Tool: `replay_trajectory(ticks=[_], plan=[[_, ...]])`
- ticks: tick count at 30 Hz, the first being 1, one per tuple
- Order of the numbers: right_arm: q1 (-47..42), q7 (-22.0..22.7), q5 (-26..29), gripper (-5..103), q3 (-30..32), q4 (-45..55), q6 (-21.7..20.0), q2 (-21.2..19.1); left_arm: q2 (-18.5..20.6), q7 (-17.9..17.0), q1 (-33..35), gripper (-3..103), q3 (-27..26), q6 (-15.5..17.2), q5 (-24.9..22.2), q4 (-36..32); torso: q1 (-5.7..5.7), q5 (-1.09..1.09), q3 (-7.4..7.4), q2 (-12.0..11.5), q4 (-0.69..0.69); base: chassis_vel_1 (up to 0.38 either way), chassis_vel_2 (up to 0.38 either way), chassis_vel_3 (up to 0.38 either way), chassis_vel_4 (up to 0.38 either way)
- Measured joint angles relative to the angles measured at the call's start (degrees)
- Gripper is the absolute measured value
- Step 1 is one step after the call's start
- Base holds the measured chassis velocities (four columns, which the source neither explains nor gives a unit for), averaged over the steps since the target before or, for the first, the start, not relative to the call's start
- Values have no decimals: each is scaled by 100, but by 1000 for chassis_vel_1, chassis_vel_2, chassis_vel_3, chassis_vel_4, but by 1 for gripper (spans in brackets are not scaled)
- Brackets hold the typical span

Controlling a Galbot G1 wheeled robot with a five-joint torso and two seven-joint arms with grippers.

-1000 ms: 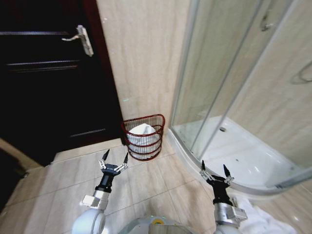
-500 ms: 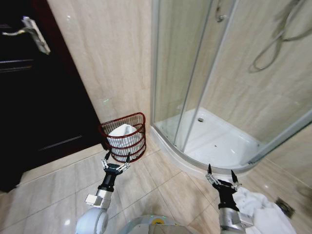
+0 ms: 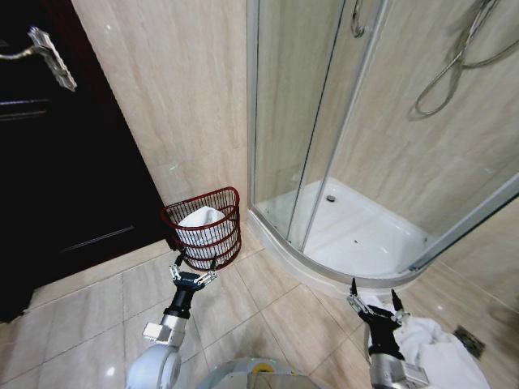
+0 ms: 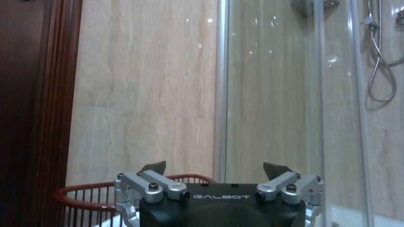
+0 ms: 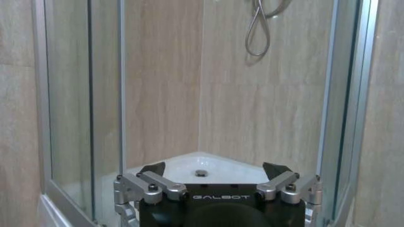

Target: Discard the used towel into the hamper.

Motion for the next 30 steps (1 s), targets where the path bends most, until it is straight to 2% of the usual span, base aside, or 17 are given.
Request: replay_trajectory(ticks=[18, 30], plan=[[42, 20, -42, 100, -63, -103, -16, 2, 45, 75, 86, 100, -142, -202, -84, 117, -1, 0, 16, 23, 0, -20, -87, 17, 87], [-49, 195, -163, 100, -284, -131, 157, -13, 80, 146, 204, 100, -195, -376, -112, 133, -1, 1, 21, 30, 0, -29, -121, 32, 129]])
